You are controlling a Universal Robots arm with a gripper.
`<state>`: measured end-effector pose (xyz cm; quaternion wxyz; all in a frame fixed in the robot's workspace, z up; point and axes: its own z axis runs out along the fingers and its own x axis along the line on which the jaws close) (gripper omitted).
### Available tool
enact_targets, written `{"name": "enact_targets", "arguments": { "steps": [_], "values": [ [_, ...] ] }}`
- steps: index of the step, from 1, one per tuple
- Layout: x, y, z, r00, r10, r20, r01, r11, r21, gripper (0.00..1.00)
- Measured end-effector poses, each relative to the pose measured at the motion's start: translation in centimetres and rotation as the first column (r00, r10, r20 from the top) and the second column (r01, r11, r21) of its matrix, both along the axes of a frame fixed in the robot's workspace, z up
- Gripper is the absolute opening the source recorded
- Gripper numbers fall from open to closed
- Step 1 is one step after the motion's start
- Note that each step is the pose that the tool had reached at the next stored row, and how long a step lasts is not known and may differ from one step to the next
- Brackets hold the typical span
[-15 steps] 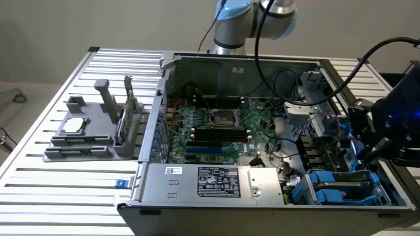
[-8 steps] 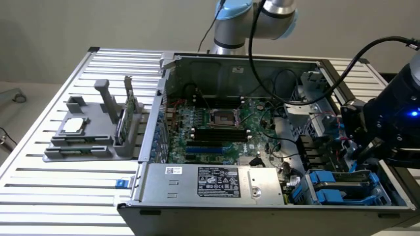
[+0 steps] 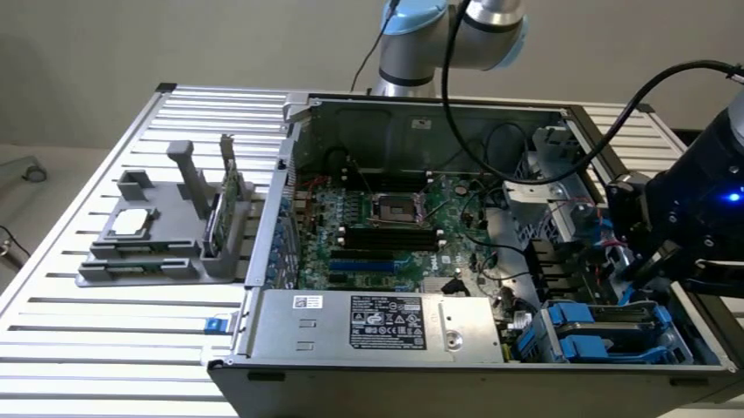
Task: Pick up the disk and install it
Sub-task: 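Insert the first disk wire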
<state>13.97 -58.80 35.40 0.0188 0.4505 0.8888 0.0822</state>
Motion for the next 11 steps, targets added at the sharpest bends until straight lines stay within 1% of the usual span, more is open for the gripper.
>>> {"name": "enact_targets", "arguments": {
  "steps": [7,11],
  "values": [
    [-0.01,-0.03,0.10,0.9996,-0.030,-0.0030,0.030,0.9996,-0.0001,0.16],
    [-0.02,-0.04,0.11,0.9991,-0.042,-0.0058,0.042,0.9991,-0.0003,0.16]
  ]
}}
